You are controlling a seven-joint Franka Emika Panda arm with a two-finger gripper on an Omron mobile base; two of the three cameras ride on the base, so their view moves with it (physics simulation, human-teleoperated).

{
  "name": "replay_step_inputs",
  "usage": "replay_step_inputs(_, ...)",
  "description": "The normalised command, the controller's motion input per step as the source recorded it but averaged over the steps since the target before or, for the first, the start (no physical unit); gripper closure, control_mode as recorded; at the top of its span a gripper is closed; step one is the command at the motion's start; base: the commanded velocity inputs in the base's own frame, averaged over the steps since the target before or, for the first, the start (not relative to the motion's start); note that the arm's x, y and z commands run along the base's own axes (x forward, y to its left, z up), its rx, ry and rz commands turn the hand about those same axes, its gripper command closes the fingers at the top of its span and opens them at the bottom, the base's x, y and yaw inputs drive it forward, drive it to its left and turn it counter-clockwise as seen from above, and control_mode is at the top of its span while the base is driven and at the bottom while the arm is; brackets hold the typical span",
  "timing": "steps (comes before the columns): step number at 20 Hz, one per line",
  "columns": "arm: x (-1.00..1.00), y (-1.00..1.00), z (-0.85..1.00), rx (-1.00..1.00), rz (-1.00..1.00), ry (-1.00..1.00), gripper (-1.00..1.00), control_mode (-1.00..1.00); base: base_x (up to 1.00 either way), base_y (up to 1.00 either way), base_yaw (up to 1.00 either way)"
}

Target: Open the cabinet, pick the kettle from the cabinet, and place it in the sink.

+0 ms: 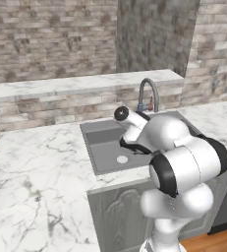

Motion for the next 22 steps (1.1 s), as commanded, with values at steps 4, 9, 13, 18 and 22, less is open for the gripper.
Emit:
replay_step_inputs(4, 0.26, -0.13, -0.17, 0.0, 0.0, 0.0, 1.0, -1.0, 0.0, 0.0, 0.0)
replay_step_inputs(9, 0.17, -0.09, -0.24, 0.0, 0.0, 0.01, 1.0, -1.0, 0.0, 0.0, 0.0)
replay_step_inputs(13, 0.16, -0.13, -0.21, 0.0, 0.0, 0.01, 1.0, -1.0, 0.0, 0.0, 0.0)
replay_step_inputs(18, 0.16, -0.1, -0.18, 0.0, 0.0, 0.0, 1.0, -1.0, 0.0, 0.0, 0.0)
replay_step_inputs(22, 0.13, -0.02, -0.21, 0.0, 0.0, 0.0, 1.0, -1.0, 0.0, 0.0, 0.0)
